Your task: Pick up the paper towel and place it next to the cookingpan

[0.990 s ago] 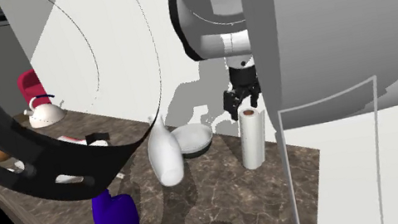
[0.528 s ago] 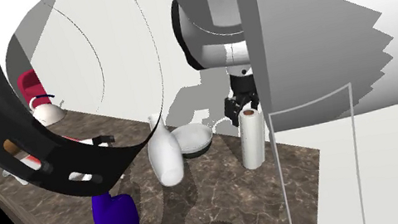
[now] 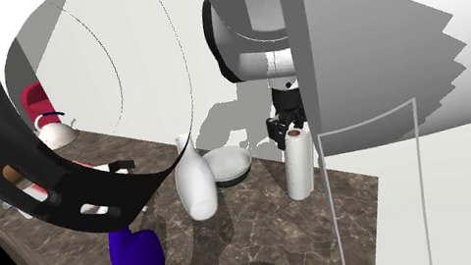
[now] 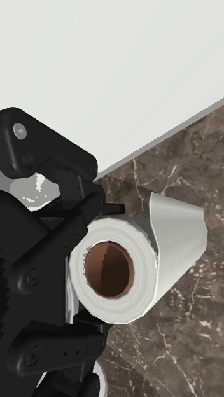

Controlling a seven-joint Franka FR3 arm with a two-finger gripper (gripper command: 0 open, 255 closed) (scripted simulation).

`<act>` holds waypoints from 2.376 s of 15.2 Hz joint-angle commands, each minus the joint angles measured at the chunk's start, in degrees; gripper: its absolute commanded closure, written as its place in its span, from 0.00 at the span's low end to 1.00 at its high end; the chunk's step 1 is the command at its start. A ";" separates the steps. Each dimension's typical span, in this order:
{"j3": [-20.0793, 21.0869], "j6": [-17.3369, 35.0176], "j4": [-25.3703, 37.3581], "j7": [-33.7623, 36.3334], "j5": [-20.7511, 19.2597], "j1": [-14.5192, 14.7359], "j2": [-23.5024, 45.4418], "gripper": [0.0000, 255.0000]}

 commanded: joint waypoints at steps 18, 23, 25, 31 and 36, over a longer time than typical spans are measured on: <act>-0.56 -8.24 6.45 0.77 -1.06 -0.12 -1.91 1.00; -0.67 -10.27 8.13 0.90 -1.25 -0.18 -2.31 0.00; -0.42 -14.00 10.34 -3.20 -1.64 -1.15 -2.08 0.00; 0.49 -24.51 17.93 -15.99 -3.14 -4.31 0.23 0.00; 0.53 -19.89 12.68 -16.06 -3.27 -3.84 -0.38 0.00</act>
